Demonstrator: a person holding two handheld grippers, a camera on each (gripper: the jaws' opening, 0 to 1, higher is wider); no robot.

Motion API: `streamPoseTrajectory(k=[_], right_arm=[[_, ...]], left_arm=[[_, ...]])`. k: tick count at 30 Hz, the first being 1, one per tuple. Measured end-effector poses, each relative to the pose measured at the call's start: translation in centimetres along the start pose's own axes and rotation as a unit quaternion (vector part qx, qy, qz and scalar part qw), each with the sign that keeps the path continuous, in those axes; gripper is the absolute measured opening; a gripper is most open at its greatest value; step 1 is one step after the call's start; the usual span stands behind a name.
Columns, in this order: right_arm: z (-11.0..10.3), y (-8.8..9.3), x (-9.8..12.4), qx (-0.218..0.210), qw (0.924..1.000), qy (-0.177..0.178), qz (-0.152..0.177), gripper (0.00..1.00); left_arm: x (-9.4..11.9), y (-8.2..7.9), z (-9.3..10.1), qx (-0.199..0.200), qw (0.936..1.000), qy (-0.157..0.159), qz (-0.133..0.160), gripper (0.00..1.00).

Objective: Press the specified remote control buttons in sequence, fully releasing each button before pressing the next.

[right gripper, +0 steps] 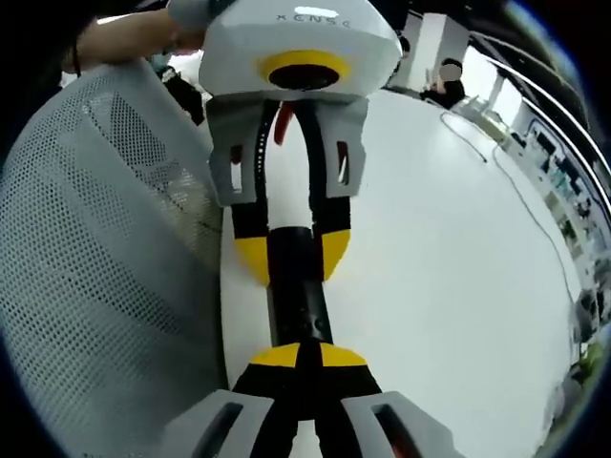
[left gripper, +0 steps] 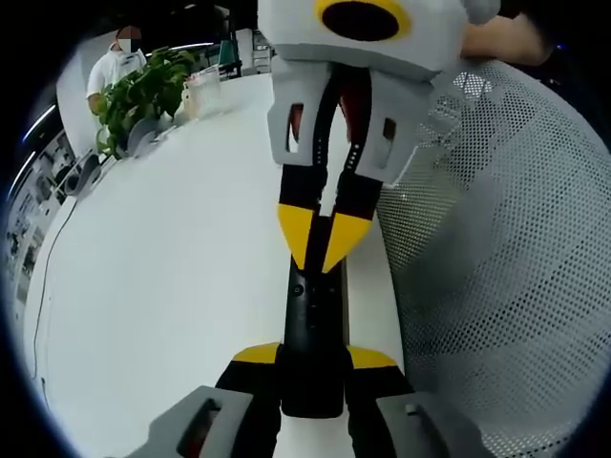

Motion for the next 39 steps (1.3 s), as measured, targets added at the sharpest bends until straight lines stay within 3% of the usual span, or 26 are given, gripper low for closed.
streamPoseTrajectory(k=[4, 8, 13, 15, 17, 24, 27, 30, 39], right_arm=[[0.07, -0.04, 0.03, -0.025, 0.9997, -0.001, -0.005, 0.01], [-0.39, 0.16, 0.19, -0.001, 0.9998, 0.016, 0.015, 0.01], [-0.03, -0.02, 0.08, -0.008, 0.9999, 0.003, 0.013, 0.0], [0.36, 0.0, 0.02, 0.013, 0.9996, 0.025, 0.005, 0.0], [0.07, -0.21, -0.13, 0.014, 0.9998, 0.012, 0.0, 0.0], [-0.01, -0.27, -0.2, -0.008, 0.9997, 0.023, -0.008, 0.0], [0.19, 0.02, -0.04, -0.041, 0.9989, 0.018, 0.014, 0.0], [0.34, 0.11, 0.09, -0.047, 0.9988, 0.01, 0.014, 0.0], [0.03, 0.65, 0.45, -0.03, 0.9995, 0.004, -0.002, 0.0]], left_arm=[[0.0, -0.02, -0.02, 0.001, 1.0, 0.0, 0.0, 0.24], [-0.01, -0.05, 0.0, 0.001, 1.0, -0.001, 0.001, 0.24], [0.0, -0.07, 0.0, 0.001, 1.0, -0.001, 0.0, 0.24], [0.02, -0.05, 0.02, 0.001, 1.0, -0.001, 0.0, 0.24], [0.02, -0.05, 0.01, 0.001, 1.0, 0.0, 0.0, 0.24], [0.04, -0.01, 0.0, 0.003, 1.0, 0.002, 0.001, 0.24], [0.06, 0.0, 0.02, 0.004, 1.0, 0.001, 0.002, 0.24], [0.06, 0.01, 0.03, 0.004, 1.0, 0.0, 0.002, 0.24], [0.09, 0.03, 0.03, 0.006, 1.0, 0.002, 0.004, 0.24]])
Point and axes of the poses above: the point that each gripper's makers call its tool centre point, and the gripper's own axes: x roughly backward along the fingers, z roughly to its right, y roughly out of its underside, the point moved 6 cm from there along x, roughly backward along the fingers, and after that the axes turned 7 degrees about y, right-handed, at the moved point
